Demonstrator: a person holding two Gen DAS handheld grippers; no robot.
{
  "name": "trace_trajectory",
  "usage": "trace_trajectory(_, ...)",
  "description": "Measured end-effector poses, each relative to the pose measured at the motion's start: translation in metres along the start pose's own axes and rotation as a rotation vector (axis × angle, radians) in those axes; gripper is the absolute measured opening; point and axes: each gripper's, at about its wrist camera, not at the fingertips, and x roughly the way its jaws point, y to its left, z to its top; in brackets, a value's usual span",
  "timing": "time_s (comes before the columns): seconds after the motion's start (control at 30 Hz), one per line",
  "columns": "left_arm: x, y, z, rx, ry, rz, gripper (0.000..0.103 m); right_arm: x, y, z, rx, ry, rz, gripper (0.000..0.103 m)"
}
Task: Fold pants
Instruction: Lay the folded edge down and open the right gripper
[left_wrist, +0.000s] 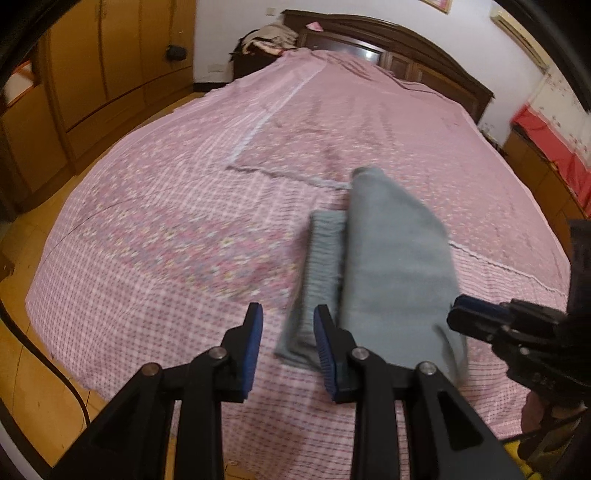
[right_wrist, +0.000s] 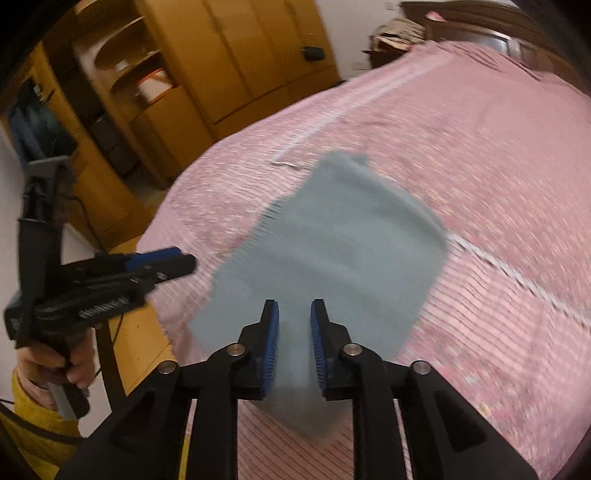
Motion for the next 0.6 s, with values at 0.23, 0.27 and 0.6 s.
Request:
trace_trajectory(0.23, 0.017, -0.029, 0.005, 0.041, 0.039, -0.079, 0.029, -0.015, -0.035, -0.023, 0.138, -0.008, -0.02, 0.022)
trace_trajectory(0.27, 0.02, -0.032, 0.005, 0.048, 0.044, -0.084, 0.029, -0.016, -0.038, -0.027, 0.148, -0.009, -0.022, 0.022)
trace_trajectory(0.6, 0.041, -0.04, 0.004, 0.056, 0.075, -0.055, 0.035, -0.018, -0.056, -0.048, 0.215, 0.006, -0.054, 0.028)
